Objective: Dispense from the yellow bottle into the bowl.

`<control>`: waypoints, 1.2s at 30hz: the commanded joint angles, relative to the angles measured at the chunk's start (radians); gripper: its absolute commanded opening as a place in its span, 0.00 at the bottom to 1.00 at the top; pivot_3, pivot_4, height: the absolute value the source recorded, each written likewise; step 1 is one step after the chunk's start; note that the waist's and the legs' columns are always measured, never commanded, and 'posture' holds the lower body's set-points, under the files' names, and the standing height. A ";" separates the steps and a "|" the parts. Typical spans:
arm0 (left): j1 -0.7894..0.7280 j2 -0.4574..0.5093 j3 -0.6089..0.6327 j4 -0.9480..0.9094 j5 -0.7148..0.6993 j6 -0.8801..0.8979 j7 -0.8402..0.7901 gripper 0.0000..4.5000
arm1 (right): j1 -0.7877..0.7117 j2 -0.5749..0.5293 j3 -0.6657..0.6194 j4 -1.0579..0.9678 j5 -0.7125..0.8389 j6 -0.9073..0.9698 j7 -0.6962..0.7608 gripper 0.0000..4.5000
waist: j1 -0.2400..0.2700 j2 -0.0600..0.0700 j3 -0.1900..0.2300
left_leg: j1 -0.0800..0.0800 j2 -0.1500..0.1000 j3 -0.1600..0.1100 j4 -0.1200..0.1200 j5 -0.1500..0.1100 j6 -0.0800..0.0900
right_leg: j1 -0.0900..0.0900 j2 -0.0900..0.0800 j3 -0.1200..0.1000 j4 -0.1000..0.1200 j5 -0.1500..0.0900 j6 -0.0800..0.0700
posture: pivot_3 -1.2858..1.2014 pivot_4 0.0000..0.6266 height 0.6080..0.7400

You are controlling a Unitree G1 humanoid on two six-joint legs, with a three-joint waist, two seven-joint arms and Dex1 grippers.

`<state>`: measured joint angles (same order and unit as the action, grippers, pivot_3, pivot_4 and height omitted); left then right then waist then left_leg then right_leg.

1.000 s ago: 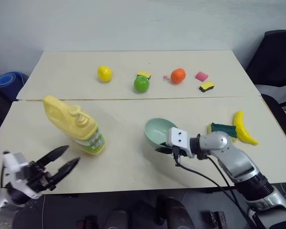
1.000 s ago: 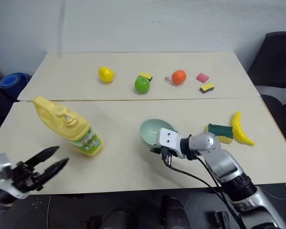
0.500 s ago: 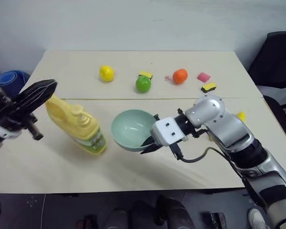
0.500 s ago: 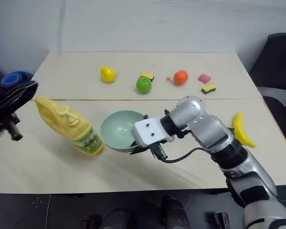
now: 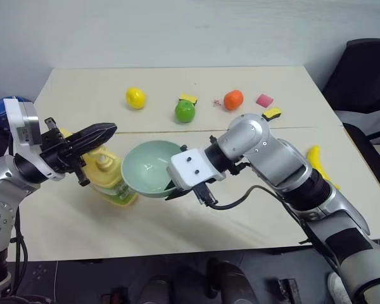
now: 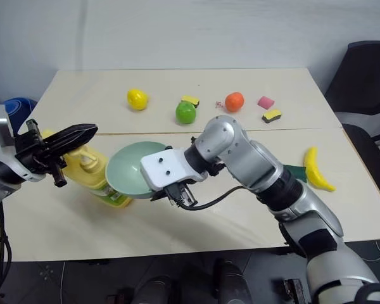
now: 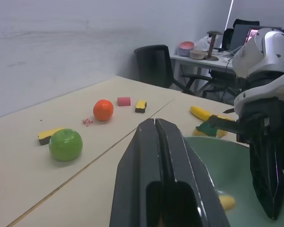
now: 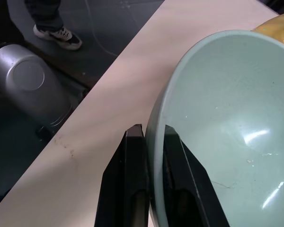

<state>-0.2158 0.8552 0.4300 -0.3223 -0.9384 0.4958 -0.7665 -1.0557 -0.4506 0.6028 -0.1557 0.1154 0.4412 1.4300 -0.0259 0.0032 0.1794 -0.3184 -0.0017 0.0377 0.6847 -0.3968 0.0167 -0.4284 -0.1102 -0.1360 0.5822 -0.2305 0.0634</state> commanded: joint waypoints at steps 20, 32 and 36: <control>0.157 0.015 -0.138 -0.038 0.196 0.116 0.089 0.01 | -0.077 0.071 -0.014 0.006 -0.001 0.067 -0.018 0.00 | -0.002 0.018 -0.012 | 0.004 0.000 0.000 0.000 0.000 -0.001 | 0.001 0.000 0.001 0.002 0.000 0.000 | 0.52 0.24 1.00; 0.124 -0.049 0.072 0.012 0.113 0.011 0.054 0.01 | 0.032 -0.014 -0.068 0.000 0.009 0.012 -0.035 0.00 | 0.000 0.021 -0.016 | 0.009 0.000 0.001 -0.002 0.001 -0.003 | 0.003 0.000 0.002 0.007 -0.002 -0.003 | 0.52 0.24 1.00; 0.133 -0.045 0.226 0.069 0.061 -0.044 -0.031 0.01 | 0.132 -0.095 -0.098 0.040 -0.002 -0.074 -0.043 0.00 | -0.001 0.016 -0.014 | 0.002 0.000 0.000 -0.002 0.000 -0.002 | -0.001 0.000 0.001 0.004 -0.002 -0.003 | 0.52 0.24 1.00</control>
<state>-0.0892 0.8014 0.5788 -0.2733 -0.8475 0.4753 -0.7607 -0.9411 -0.5254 0.5459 -0.1173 0.1151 0.4252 1.3912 -0.0273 0.0191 0.1658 -0.3170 -0.0012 0.0380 0.6825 -0.3963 0.0146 -0.4306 -0.1105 -0.1357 0.5858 -0.2324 0.0605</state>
